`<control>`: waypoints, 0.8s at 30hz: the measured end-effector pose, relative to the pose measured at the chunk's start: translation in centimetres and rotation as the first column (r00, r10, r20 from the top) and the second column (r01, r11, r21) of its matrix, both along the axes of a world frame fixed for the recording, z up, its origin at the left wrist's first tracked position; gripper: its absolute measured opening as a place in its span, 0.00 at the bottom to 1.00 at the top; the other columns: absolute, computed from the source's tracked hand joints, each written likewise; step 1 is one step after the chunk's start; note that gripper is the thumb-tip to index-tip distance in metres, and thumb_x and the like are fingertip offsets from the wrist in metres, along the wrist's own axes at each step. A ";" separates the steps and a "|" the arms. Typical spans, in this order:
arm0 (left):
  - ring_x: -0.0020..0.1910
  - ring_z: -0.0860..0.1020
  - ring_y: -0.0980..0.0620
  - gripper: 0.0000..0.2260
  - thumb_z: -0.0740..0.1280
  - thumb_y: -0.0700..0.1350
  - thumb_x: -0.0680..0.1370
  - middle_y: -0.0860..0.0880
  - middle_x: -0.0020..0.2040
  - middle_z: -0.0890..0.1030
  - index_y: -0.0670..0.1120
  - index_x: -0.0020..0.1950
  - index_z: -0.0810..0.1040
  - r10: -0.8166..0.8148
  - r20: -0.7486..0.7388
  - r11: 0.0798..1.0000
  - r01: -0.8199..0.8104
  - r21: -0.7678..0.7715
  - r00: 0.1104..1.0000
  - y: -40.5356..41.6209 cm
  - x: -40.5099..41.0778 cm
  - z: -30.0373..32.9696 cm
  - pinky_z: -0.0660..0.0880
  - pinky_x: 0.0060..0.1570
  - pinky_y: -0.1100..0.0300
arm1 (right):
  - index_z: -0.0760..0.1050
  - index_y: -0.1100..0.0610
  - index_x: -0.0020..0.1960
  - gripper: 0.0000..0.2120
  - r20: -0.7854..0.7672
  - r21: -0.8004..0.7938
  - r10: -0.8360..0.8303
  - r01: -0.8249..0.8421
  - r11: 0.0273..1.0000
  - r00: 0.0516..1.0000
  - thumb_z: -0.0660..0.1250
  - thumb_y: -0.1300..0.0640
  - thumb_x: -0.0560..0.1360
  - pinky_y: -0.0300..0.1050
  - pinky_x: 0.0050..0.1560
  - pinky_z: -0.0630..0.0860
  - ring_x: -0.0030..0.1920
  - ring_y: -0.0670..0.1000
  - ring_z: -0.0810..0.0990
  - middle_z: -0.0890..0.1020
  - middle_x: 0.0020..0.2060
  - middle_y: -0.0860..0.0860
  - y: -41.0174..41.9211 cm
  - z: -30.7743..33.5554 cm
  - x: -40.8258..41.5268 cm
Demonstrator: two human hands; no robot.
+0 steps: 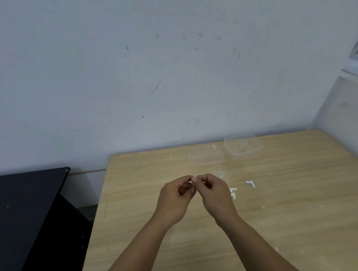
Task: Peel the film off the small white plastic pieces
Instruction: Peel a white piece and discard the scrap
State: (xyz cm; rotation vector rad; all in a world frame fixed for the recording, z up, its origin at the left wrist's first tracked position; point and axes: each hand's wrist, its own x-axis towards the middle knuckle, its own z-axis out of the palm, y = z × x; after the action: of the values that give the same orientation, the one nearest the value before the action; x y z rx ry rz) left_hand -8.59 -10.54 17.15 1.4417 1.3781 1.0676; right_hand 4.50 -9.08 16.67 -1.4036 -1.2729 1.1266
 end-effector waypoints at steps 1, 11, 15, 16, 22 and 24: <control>0.49 0.83 0.57 0.11 0.69 0.41 0.78 0.55 0.46 0.86 0.54 0.56 0.83 0.015 0.009 1.000 -0.015 -0.006 1.000 0.1 0.2 0.3 0.79 0.55 0.54 | 0.82 0.52 0.41 0.08 -0.003 0.007 0.002 -0.002 1.000 1.000 0.70 0.50 0.76 0.44 0.45 0.77 0.41 0.45 0.82 0.85 0.36 0.46 0.1 0.4 0.3; 0.45 0.83 0.56 0.10 0.68 0.41 0.78 0.50 0.42 0.85 0.51 0.57 0.81 0.199 0.096 0.979 -0.195 -0.050 0.975 0.3 2.1 2.5 0.78 0.50 0.58 | 0.79 0.51 0.49 0.07 -0.057 0.063 -0.040 0.044 0.997 0.998 0.70 0.63 0.75 0.32 0.38 0.73 0.41 0.40 0.80 0.83 0.46 0.45 0.7 2.2 2.8; 0.44 0.84 0.57 0.10 0.67 0.40 0.79 0.52 0.43 0.86 0.54 0.52 0.82 0.235 0.148 0.972 -0.228 -0.063 0.961 0.2 2.5 3.2 0.79 0.49 0.58 | 0.80 0.51 0.51 0.10 -0.094 0.082 -0.022 0.030 0.996 0.995 0.71 0.64 0.75 0.33 0.38 0.74 0.39 0.40 0.79 0.83 0.47 0.46 0.5 2.7 3.2; 0.44 0.84 0.57 0.10 0.66 0.39 0.79 0.53 0.44 0.86 0.53 0.52 0.82 0.243 0.153 0.970 -0.236 -0.066 0.958 0.2 2.5 3.4 0.79 0.49 0.58 | 0.80 0.51 0.51 0.10 -0.104 0.084 -0.020 0.028 0.996 0.994 0.71 0.64 0.75 0.34 0.38 0.74 0.39 0.40 0.79 0.83 0.47 0.46 0.5 2.8 3.2; 0.44 0.84 0.56 0.09 0.65 0.40 0.80 0.53 0.44 0.86 0.50 0.54 0.82 0.281 0.186 0.960 -0.273 -0.067 0.942 0.3 2.6 4.0 0.79 0.49 0.58 | 0.80 0.50 0.50 0.09 -0.136 0.092 0.006 0.007 0.996 0.991 0.73 0.62 0.74 0.37 0.41 0.76 0.40 0.42 0.80 0.83 0.46 0.46 0.5 3.3 3.2; 0.44 0.84 0.55 0.08 0.65 0.41 0.80 0.52 0.44 0.86 0.50 0.54 0.82 0.294 0.210 0.956 -0.289 -0.058 0.932 0.5 2.6 4.2 0.79 0.51 0.58 | 0.81 0.50 0.51 0.10 -0.145 0.079 0.030 -0.019 0.997 0.989 0.74 0.62 0.73 0.37 0.42 0.77 0.41 0.43 0.80 0.83 0.46 0.46 0.5 3.4 3.1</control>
State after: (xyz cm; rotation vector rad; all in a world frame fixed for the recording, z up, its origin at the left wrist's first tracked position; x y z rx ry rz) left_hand -5.98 -9.99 21.36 1.0839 1.4687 1.3479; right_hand 7.65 -8.60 20.02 -1.2289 -1.2191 1.1620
